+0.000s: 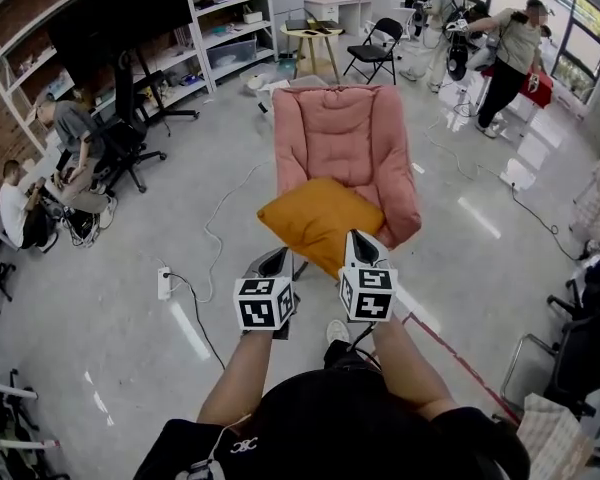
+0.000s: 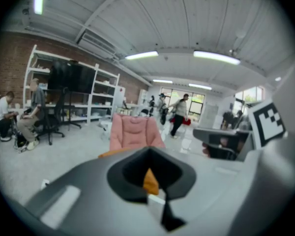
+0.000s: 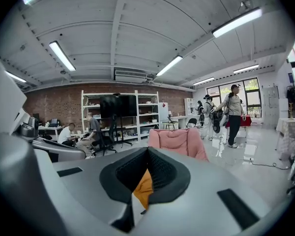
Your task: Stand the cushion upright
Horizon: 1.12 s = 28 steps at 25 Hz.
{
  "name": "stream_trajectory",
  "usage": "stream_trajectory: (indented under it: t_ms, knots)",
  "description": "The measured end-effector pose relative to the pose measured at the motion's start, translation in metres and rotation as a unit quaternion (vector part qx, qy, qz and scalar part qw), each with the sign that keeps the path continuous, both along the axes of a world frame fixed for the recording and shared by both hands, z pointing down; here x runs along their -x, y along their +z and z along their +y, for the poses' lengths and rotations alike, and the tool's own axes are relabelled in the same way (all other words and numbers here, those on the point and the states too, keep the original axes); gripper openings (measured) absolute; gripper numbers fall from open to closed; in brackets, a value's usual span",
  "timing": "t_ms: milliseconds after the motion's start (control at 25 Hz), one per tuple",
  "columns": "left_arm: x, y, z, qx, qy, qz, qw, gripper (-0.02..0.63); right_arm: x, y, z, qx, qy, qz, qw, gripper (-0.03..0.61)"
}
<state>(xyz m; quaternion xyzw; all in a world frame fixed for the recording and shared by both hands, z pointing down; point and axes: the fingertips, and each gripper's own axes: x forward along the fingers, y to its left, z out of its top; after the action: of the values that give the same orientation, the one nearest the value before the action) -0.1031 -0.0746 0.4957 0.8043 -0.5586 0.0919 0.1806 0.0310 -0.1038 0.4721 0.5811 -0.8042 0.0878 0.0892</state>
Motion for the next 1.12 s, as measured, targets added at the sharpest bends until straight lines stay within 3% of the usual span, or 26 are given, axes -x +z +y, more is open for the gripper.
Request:
stream_trajectory:
  t_ms: [280, 760, 1120]
  knots:
    - [-0.016, 0.009, -0.039, 0.015, 0.006, -0.010, 0.9998, -0.003, -0.011, 0.012, -0.038, 0.018, -0.002, -0.006, 1.000, -0.003]
    - [-0.052, -0.014, -0.166, 0.004, -0.015, -0.011, 0.9998, -0.003, -0.034, 0.006, -0.159, 0.022, -0.046, 0.007, 0.999, -0.003]
    - [-0.044, -0.008, -0.208, 0.013, -0.031, -0.008, 0.9994, -0.002, -0.025, 0.029, -0.209, 0.043, -0.083, 0.032, 0.995, -0.003]
